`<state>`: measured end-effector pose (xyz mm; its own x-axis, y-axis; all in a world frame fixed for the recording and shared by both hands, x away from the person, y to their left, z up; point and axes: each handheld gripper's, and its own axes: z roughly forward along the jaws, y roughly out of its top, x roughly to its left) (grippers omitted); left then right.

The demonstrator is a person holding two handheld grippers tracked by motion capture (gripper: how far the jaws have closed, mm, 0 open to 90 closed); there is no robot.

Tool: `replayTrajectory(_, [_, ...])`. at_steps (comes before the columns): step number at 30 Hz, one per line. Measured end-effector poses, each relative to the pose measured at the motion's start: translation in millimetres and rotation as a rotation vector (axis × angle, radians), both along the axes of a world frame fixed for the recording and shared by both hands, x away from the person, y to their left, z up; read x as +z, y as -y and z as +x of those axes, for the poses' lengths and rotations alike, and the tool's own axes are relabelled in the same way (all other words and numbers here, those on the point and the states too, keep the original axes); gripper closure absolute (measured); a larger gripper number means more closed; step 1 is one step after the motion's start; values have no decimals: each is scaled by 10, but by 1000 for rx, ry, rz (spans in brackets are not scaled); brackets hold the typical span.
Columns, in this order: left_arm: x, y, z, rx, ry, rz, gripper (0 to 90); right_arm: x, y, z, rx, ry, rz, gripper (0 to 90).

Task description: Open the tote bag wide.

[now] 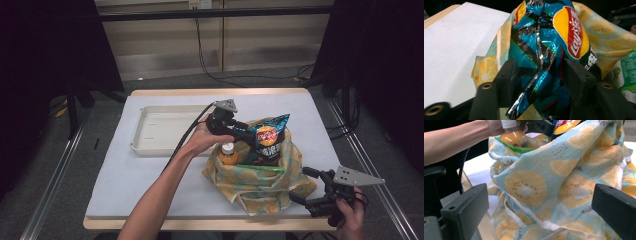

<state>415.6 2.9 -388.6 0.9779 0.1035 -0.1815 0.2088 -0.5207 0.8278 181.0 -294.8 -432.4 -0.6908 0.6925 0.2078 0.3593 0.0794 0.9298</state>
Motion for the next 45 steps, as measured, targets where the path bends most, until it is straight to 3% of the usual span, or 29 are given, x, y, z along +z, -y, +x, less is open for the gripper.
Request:
replayTrajectory(2, [21,-3,9,2,12,-2,620,0,-2,0,0,-3,-2,8])
replayTrajectory(6, [27,-5,-17,-1,37,21,778,1,-3,0,5,1,-2,7])
replayTrajectory(10, [44,-10,-28,10,54,25,830,-2,-1,1,-1,-1,-2,7])
replayTrajectory(13, [59,-18,-47,12,50,12,844,4,1,-3,-1,0,2,7])
replayTrajectory(15, [83,-32,-52,-4,56,-10,900,3,6,-2,-1,2,2,7])
replayTrajectory(24, [141,-74,-84,10,55,-19,900,7,18,-3,-6,-1,10,7])
replayTrajectory(45, [528,-340,-116,36,78,-120,900,17,53,-25,-29,7,21,6])
